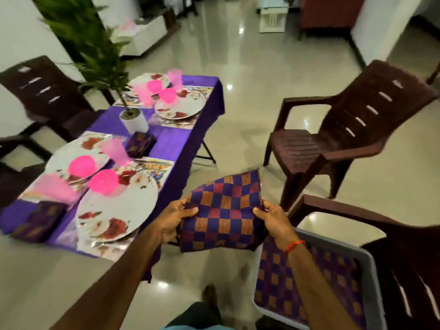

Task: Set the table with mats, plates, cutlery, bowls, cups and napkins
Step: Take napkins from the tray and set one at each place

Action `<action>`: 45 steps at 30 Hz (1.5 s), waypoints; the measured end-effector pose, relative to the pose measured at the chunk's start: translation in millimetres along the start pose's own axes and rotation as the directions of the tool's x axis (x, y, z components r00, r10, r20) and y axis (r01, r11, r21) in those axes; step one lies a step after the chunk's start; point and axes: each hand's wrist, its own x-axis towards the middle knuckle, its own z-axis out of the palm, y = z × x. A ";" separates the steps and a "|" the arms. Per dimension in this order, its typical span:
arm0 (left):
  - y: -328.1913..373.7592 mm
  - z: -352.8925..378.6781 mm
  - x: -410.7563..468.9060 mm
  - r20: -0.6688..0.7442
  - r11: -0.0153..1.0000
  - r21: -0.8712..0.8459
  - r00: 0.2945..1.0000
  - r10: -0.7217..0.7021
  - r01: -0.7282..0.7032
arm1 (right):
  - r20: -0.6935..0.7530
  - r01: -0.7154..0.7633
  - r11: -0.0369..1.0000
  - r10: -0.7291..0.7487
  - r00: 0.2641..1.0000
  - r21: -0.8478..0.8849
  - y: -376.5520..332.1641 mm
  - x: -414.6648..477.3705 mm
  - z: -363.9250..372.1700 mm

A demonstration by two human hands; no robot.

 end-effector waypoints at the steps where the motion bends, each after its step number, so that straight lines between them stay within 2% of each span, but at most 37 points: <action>1: -2.2 -12.7 -12.9 -0.041 0.999 -0.034 0.999 0.032 -0.033 | 0.047 0.030 0.999 -0.028 0.998 -0.038 -6.3 -1.3 14.0; 4: -6.4 -46.9 -49.2 -0.185 0.989 -0.098 0.979 0.090 -0.110 | 0.181 0.083 0.995 -0.071 0.981 -0.061 -23.2 -9.6 53.9; 7: -14.2 -79.9 -83.8 -0.326 0.978 -0.126 0.938 0.118 -0.167 | 0.355 0.066 0.998 -0.060 0.933 -0.004 -37.8 -21.9 88.6; 11: -22.7 -120.9 -127.3 -0.402 0.947 -0.225 0.907 0.123 -0.228 | 0.484 0.053 0.997 -0.024 0.875 -0.047 -52.1 -37.6 138.0; 15: -9.2 -155.3 -176.9 -0.415 0.925 -0.260 0.897 0.151 -0.276 | 0.502 0.078 0.997 -0.053 0.863 -0.028 -70.0 -52.9 192.9; 18: 9.5 -180.1 -224.5 -0.399 0.909 -0.207 0.880 0.259 -0.361 | 0.531 0.165 0.983 -0.181 0.828 0.077 -87.6 -66.4 233.8; 22: 19.6 -221.1 -287.4 -0.503 0.822 -0.146 0.757 0.418 -0.551 | 0.550 0.333 0.918 -0.396 0.736 0.216 -109.4 -102.5 291.7; 26: 10.0 -257.7 -337.0 -0.604 0.787 -0.088 0.662 0.445 -0.610 | 0.524 0.407 0.884 -0.466 0.713 0.231 -111.0 -133.7 351.9; 30: -9.9 -287.5 -371.6 -0.645 0.741 -0.137 0.627 0.437 -0.657 | 0.565 0.363 0.903 -0.427 0.706 0.229 -92.3 -163.0 408.6; 32: -24.5 -307.5 -387.0 -0.656 0.769 -0.154 0.646 0.390 -0.621 | 0.603 0.309 0.923 -0.385 0.698 0.231 -80.3 -172.6 435.7; 35: -50.3 -332.4 -401.8 -0.689 0.822 -0.192 0.670 0.276 -0.536 | 0.621 0.238 0.949 -0.316 0.717 0.208 -72.4 -188.8 471.3; 39: -81.5 -352.8 -412.6 -0.753 0.855 -0.288 0.654 0.076 -0.431 | 0.636 0.207 0.970 -0.239 0.734 0.125 -71.5 -199.6 504.0; 42: -97.8 -373.5 -417.0 -0.769 0.829 -0.335 0.638 0.035 -0.449 | 0.662 0.142 0.985 -0.170 0.730 0.096 -71.7 -197.5 523.3; 45: -106.6 -396.5 -422.3 -0.771 0.781 -0.391 0.637 0.011 -0.486 | 0.719 0.079 0.992 -0.126 0.683 0.099 -70.0 -190.6 552.4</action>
